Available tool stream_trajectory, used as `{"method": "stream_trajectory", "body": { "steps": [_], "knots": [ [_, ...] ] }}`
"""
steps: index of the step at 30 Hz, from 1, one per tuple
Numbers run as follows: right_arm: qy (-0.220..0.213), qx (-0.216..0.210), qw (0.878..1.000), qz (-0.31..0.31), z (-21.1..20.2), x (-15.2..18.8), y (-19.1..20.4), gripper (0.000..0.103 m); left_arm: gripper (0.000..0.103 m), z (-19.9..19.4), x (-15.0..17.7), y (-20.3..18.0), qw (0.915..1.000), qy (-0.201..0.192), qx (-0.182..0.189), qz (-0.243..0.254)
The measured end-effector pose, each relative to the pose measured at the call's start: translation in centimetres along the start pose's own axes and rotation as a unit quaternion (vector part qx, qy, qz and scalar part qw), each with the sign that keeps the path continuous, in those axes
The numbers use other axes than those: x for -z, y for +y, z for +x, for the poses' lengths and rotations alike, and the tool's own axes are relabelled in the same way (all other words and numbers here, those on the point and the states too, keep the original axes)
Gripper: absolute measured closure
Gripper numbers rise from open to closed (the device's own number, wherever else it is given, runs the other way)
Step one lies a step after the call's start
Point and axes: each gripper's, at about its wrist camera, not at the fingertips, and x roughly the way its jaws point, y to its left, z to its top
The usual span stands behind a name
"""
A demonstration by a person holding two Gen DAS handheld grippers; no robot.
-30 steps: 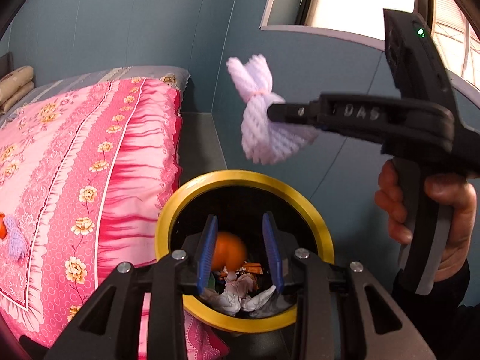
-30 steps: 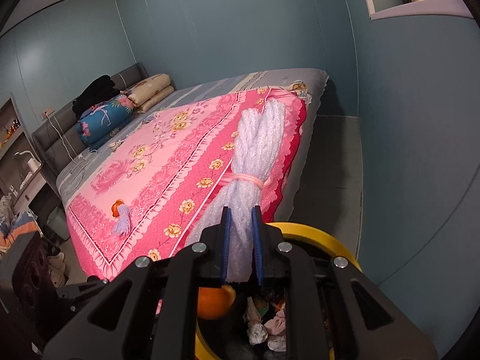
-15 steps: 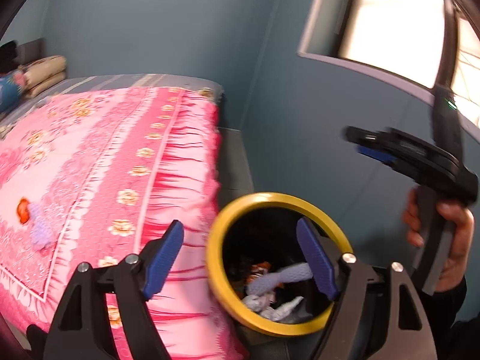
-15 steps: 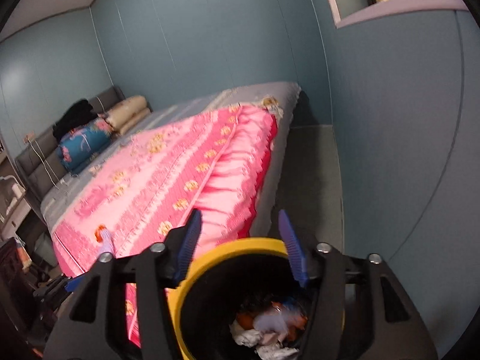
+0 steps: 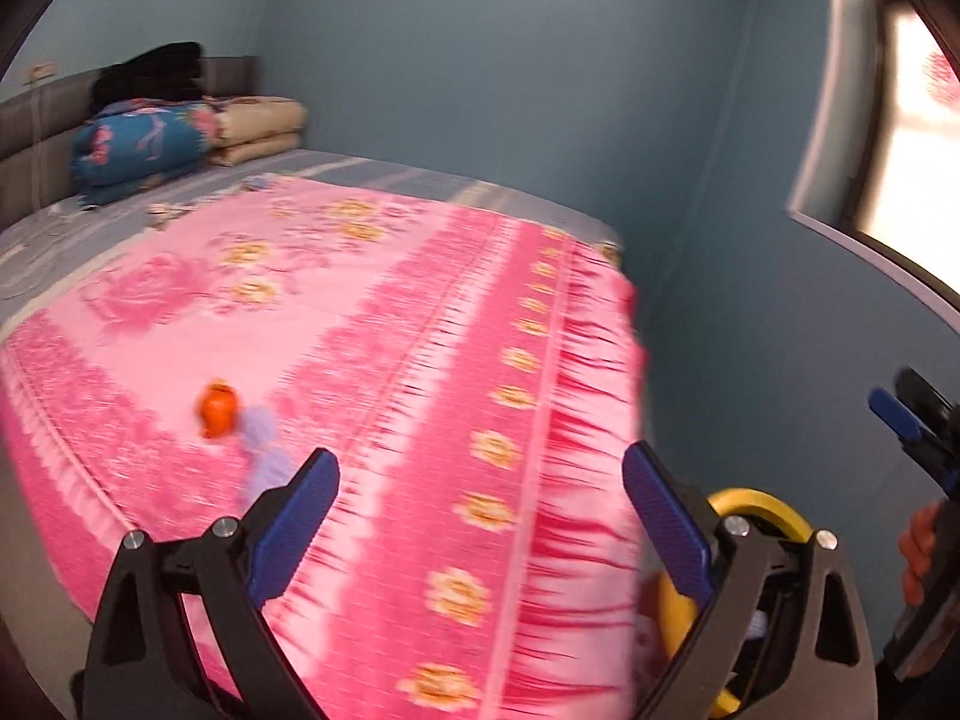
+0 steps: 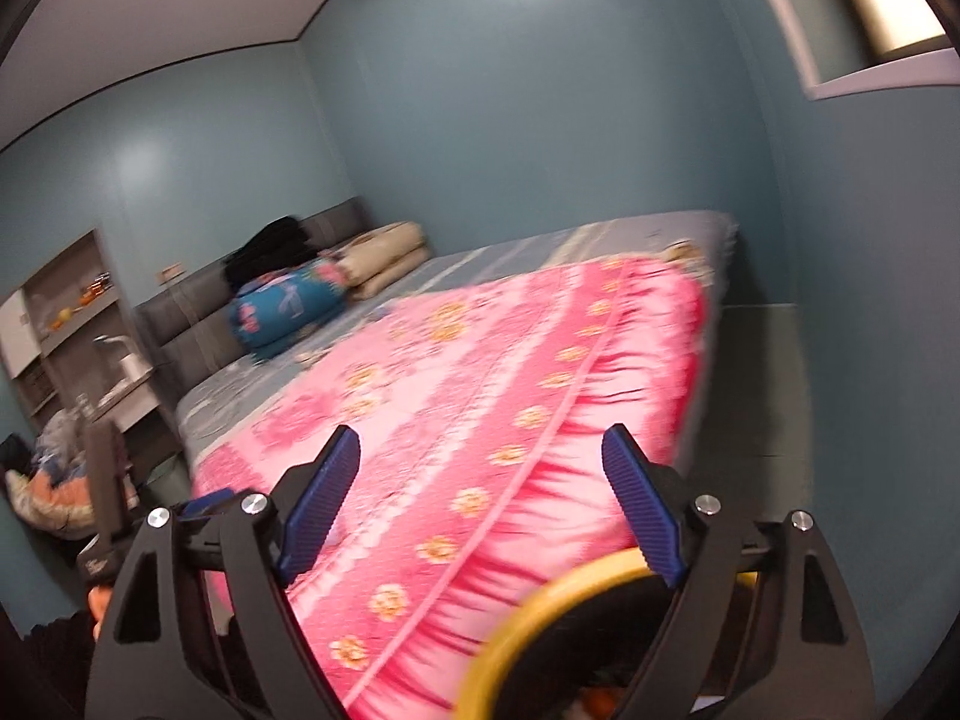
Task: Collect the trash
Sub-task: 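Move both grippers back over the second orange peel and small mesh bundle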
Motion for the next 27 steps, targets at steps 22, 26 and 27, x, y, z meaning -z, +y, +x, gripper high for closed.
{"method": "stream_trajectory", "body": {
  "steps": [22, 26, 27],
  "knots": [
    [0.239, -0.105, 0.96, -0.095, 28.6, 8.3, 15.0, 0.021, 0.011, 11.9, 0.4, 22.8, 0.9722, 0.101, -0.199, -0.071],
    [0.274, -0.109, 0.95, -0.107, 31.5, 10.5, 16.2, 0.021, 0.011, 14.7, 0.2, 24.3, 0.9705, 0.121, -0.198, -0.065],
    [0.281, -0.108, 0.947, -0.112, 32.3, 11.0, 16.5, 0.021, 0.011, 15.5, 0.1, 24.6, 0.9705, 0.127, -0.195, -0.061]
  ]
}}
